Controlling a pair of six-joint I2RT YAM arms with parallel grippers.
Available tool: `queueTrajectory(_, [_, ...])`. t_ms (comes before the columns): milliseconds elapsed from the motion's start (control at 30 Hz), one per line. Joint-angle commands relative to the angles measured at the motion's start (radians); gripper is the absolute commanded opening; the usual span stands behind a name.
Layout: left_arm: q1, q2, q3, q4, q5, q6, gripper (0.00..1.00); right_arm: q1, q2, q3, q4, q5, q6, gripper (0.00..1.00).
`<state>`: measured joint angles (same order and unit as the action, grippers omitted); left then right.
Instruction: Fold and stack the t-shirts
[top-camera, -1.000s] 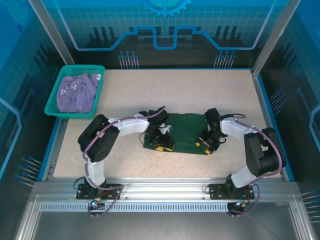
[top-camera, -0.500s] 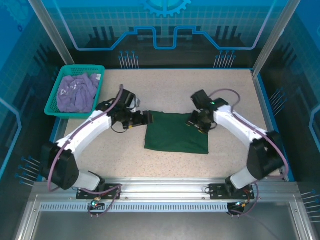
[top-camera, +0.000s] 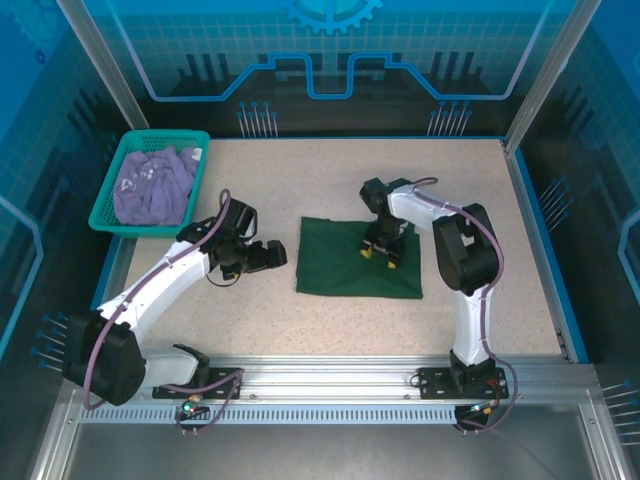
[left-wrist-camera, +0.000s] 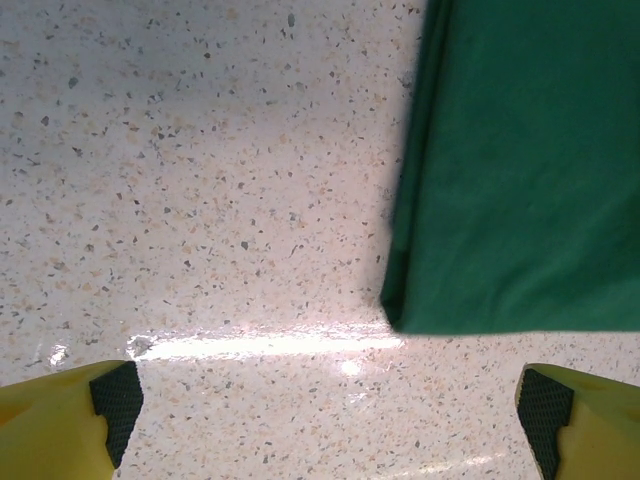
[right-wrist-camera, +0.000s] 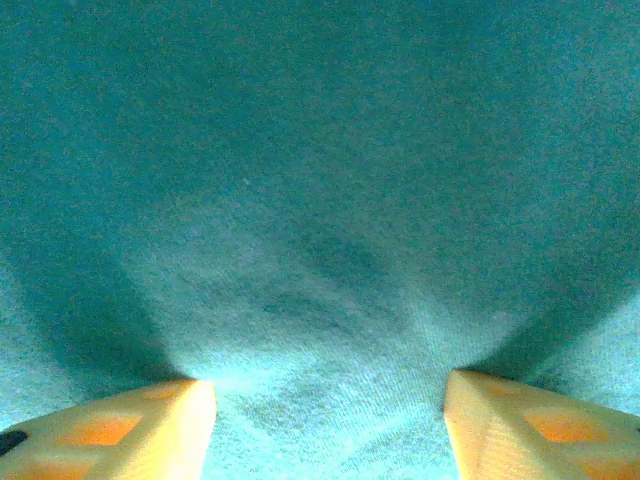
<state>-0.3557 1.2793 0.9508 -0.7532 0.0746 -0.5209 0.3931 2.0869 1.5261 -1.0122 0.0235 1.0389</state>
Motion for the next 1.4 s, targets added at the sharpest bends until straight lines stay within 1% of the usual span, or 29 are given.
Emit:
queueTrajectory(0, [0.008,-0.004,0.016,-0.025,-0.021,0.029,0.99,-0.105,0.088,0.086,-0.050,0.064,0.009,0.65])
queueTrajectory(100, [0.011,0.018,0.021,-0.023,-0.009,0.025,0.99,-0.174,0.156,0.203,-0.120,0.056,0.016,0.65])
queueTrajectory(167, [0.011,0.027,0.026,-0.022,-0.002,0.021,0.99,-0.210,0.196,0.289,-0.164,0.085,0.010,0.65])
queueTrajectory(300, [0.012,0.041,0.035,-0.020,0.000,0.027,0.99,-0.260,0.293,0.485,-0.259,0.152,-0.024,0.67])
queueTrajectory(467, [0.012,0.093,0.062,-0.014,0.012,0.030,0.99,-0.326,0.390,0.718,-0.326,0.177,-0.092,0.68])
queueTrajectory(533, [0.012,0.114,0.085,-0.020,0.016,0.040,0.99,-0.324,0.398,0.845,-0.338,0.239,-0.172,0.71])
queueTrajectory(600, [0.012,0.130,0.108,-0.028,0.017,0.051,0.99,-0.292,0.379,0.936,-0.335,0.295,-0.260,0.71])
queueTrajectory(633, [0.012,0.137,0.117,-0.031,0.019,0.056,0.99,-0.274,0.357,0.954,-0.330,0.297,-0.283,0.72])
queueTrajectory(700, [0.012,0.146,0.124,-0.029,0.021,0.061,0.99,-0.241,0.296,0.930,-0.306,0.275,-0.298,0.72])
queueTrajectory(767, [0.012,0.157,0.124,-0.025,0.026,0.061,0.99,-0.202,0.228,0.839,-0.261,0.236,-0.272,0.72])
queueTrajectory(867, [0.012,0.172,0.127,-0.018,0.036,0.057,0.98,-0.136,0.149,0.651,-0.180,0.148,-0.176,0.71])
queueTrajectory(933, [0.013,0.181,0.133,-0.015,0.043,0.059,0.98,-0.088,0.156,0.568,-0.150,0.114,-0.131,0.71])
queueTrajectory(1033, [0.012,0.176,0.135,-0.020,0.047,0.062,0.98,-0.048,0.226,0.573,-0.182,0.104,-0.131,0.71])
queueTrajectory(1167, [0.012,0.145,0.114,-0.024,0.042,0.068,0.98,-0.058,0.317,0.579,-0.214,0.117,-0.186,0.71])
queueTrajectory(1367, [0.012,0.120,0.091,-0.034,0.040,0.069,0.98,-0.149,0.357,0.545,-0.236,0.156,-0.275,0.71])
